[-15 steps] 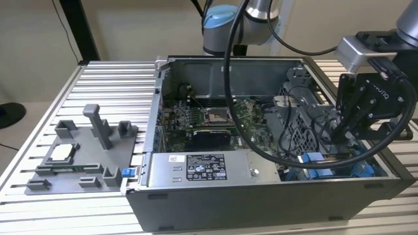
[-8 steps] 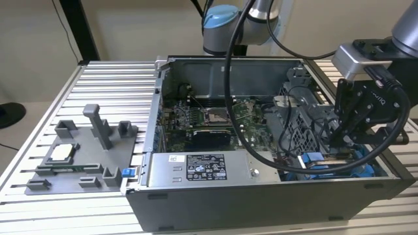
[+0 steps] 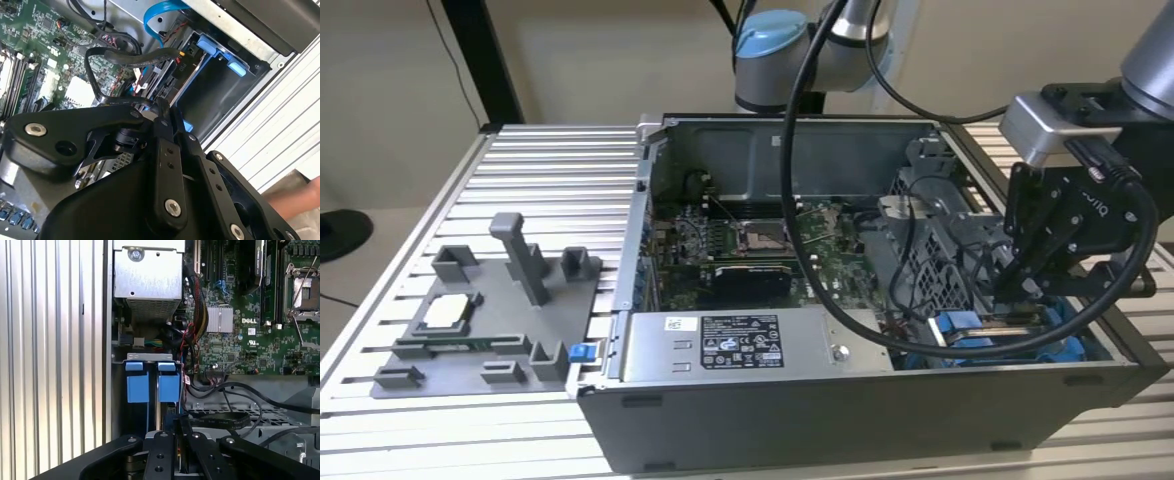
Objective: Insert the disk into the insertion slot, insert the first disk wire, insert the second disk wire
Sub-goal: 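Insert the second disk wire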
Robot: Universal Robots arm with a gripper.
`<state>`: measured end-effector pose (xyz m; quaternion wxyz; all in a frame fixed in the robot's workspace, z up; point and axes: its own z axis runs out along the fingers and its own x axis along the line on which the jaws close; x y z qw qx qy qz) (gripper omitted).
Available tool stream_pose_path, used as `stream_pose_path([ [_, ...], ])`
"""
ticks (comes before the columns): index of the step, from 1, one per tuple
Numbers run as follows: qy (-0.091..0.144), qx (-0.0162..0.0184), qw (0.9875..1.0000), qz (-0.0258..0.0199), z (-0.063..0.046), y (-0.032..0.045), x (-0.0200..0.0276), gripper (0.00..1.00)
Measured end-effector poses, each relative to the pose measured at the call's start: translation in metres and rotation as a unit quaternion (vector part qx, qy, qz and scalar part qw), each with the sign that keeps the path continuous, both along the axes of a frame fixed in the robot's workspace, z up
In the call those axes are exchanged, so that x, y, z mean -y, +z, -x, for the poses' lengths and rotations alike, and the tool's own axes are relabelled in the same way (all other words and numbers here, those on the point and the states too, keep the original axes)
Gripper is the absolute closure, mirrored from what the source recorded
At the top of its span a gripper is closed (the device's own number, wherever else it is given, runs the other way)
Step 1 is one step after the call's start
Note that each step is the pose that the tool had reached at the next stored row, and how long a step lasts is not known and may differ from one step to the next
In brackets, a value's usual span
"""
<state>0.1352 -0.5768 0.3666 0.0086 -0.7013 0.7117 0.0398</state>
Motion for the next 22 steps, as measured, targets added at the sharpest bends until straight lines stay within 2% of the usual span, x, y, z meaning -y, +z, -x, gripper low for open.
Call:
stream_pose_path([
  [8, 0.000, 0.0001, 1.0000, 0.0000, -0.0001, -0.0001, 0.0000, 1.00],
  [10, 0.000, 0.0013, 1.0000, 0.0006, 0.0000, -0.0008, 0.0000, 1.00],
  [13, 0.000, 0.0066, 1.0000, 0.0029, 0.0007, -0.0027, 0.0000, 1.00],
  [16, 0.000, 0.0172, 0.9998, 0.0037, 0.0007, -0.0050, 0.0000, 1.00],
  [18, 0.000, 0.0220, 0.9998, 0.0037, 0.0007, -0.0066, -0.0001, 1.00],
  [22, 0.000, 0.0256, 0.9997, 0.0038, 0.0007, -0.0093, -0.0014, 1.00],
])
